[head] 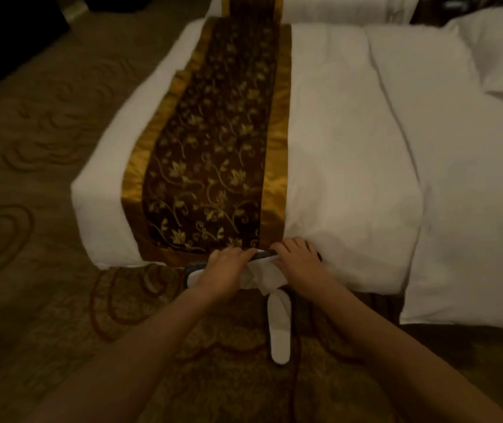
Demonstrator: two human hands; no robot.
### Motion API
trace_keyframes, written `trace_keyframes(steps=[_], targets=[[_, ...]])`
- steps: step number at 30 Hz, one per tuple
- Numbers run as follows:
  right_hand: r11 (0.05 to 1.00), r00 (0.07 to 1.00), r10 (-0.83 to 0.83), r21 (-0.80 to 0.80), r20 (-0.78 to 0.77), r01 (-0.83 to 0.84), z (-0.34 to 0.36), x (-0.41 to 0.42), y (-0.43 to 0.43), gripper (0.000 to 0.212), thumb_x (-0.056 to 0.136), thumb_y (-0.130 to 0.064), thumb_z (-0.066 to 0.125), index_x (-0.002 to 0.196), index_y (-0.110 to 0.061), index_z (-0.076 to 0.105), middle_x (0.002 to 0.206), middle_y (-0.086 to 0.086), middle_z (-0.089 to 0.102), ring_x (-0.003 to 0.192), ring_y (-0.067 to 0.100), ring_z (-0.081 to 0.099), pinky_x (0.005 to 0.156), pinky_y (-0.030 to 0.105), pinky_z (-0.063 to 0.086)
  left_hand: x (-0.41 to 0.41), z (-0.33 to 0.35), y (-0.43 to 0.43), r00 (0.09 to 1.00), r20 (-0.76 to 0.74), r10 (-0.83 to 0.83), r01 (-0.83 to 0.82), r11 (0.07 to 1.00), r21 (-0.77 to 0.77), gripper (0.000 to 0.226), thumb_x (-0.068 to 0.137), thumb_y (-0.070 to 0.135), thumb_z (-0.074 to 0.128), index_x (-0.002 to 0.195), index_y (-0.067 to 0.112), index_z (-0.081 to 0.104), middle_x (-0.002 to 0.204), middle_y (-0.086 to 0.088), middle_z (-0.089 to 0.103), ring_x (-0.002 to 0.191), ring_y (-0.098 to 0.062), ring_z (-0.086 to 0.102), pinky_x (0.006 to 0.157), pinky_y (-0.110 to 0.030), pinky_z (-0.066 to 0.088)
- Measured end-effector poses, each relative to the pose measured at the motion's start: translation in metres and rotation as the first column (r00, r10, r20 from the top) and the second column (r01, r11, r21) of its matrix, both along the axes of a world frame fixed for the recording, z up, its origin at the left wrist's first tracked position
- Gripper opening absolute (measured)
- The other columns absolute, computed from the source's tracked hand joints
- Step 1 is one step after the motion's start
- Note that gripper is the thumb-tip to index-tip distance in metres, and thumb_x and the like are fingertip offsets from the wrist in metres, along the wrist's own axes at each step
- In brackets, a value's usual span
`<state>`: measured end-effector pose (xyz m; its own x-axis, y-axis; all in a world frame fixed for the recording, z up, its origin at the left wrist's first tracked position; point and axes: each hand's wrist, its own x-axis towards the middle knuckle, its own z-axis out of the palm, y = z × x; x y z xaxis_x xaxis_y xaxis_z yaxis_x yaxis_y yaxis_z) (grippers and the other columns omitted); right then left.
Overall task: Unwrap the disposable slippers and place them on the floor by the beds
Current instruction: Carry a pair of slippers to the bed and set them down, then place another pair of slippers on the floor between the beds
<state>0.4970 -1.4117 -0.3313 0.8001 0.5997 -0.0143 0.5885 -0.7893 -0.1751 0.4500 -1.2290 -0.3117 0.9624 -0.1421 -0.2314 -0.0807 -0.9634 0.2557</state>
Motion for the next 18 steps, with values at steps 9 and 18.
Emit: trace_keyframes(steps=[9, 18], targets=[[0.998, 0.991, -0.037, 0.063, 0.125, 0.03, 0.225, 0.029, 0.04, 0.031, 0.097, -0.03, 0.035, 0.125, -0.022, 0.044, 0.126, 0.002, 0.048, 0.118, 0.023, 0.04, 0.101, 0.037, 0.029, 0.028, 0.228, 0.038, 0.988, 0.155, 0.027, -0.034, 0.998, 0.044, 0.06, 0.088, 0.016, 0.055, 0.141, 0.03, 0.032, 0.129, 0.0, 0.052, 0.12, -0.023, 0.046, 0.101, -0.037, 0.032], [0.986, 0.976, 0.08, 0.129, 0.204, -0.107, 0.348, 0.035, 0.142, 0.035, 0.097, -0.031, 0.035, 0.129, -0.02, 0.044, 0.125, 0.001, 0.05, 0.118, 0.021, 0.041, 0.101, 0.035, 0.029, 0.009, 0.349, 0.134, 0.949, 0.276, 0.155, -0.154, 0.988, -0.028, 0.052, 0.089, 0.014, 0.046, 0.139, 0.026, 0.04, 0.128, -0.006, 0.059, 0.118, -0.027, 0.052, 0.098, -0.037, 0.037]])
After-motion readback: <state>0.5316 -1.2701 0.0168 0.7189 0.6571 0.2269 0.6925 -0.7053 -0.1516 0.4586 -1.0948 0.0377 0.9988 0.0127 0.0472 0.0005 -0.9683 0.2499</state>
